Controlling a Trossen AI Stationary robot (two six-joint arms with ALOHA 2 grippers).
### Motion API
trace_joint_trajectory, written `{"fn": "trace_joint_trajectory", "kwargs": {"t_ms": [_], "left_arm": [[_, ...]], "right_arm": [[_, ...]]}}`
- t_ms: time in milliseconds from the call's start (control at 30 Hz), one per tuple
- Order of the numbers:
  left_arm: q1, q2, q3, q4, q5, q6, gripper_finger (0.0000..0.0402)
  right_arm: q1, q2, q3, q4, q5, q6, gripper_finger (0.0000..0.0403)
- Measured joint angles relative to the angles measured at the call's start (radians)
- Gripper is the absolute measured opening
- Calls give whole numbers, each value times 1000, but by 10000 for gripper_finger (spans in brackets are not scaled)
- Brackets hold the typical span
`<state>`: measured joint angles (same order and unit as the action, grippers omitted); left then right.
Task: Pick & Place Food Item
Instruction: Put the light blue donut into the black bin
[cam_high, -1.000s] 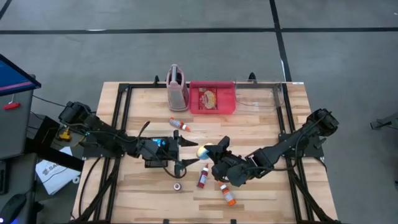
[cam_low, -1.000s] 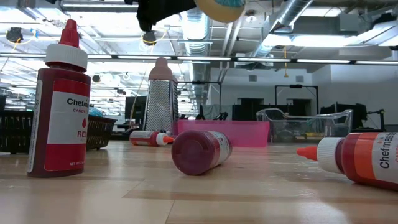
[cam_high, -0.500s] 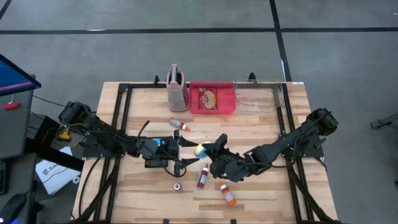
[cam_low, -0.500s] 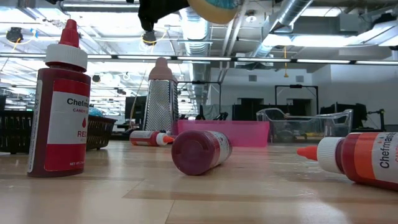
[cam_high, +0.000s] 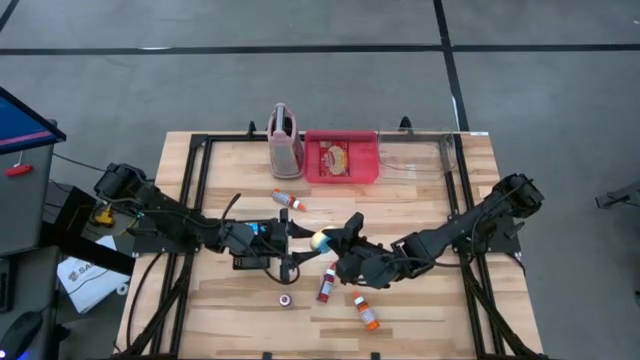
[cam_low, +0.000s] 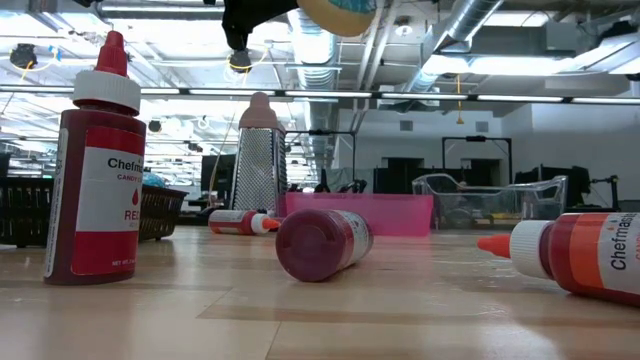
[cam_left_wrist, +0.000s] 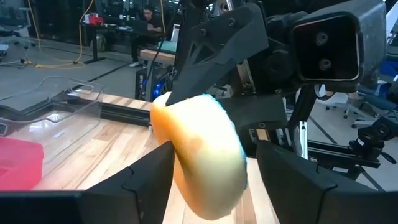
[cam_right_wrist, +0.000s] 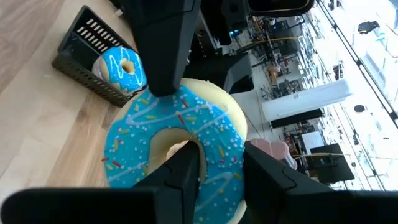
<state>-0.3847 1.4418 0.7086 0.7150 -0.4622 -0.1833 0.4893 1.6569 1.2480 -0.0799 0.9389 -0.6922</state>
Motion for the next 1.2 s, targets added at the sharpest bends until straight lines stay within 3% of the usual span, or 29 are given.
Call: {"fn": "trace_joint_trajectory", "kwargs": {"t_ms": [233,667,800,1200], "left_arm": [[1,0,0,0,0,0,186],[0,0,0,-2,11,15,76],[-1,0,0,-9,26,18,53],[0,0,0,-10,44,21,43]], "right_arm": [[0,0,0,6,0,0,98],[1,0,0,6,-1,11,98],[10,0,0,4,-51,11,102],[12,0,0,13,-45,37,205]]}}
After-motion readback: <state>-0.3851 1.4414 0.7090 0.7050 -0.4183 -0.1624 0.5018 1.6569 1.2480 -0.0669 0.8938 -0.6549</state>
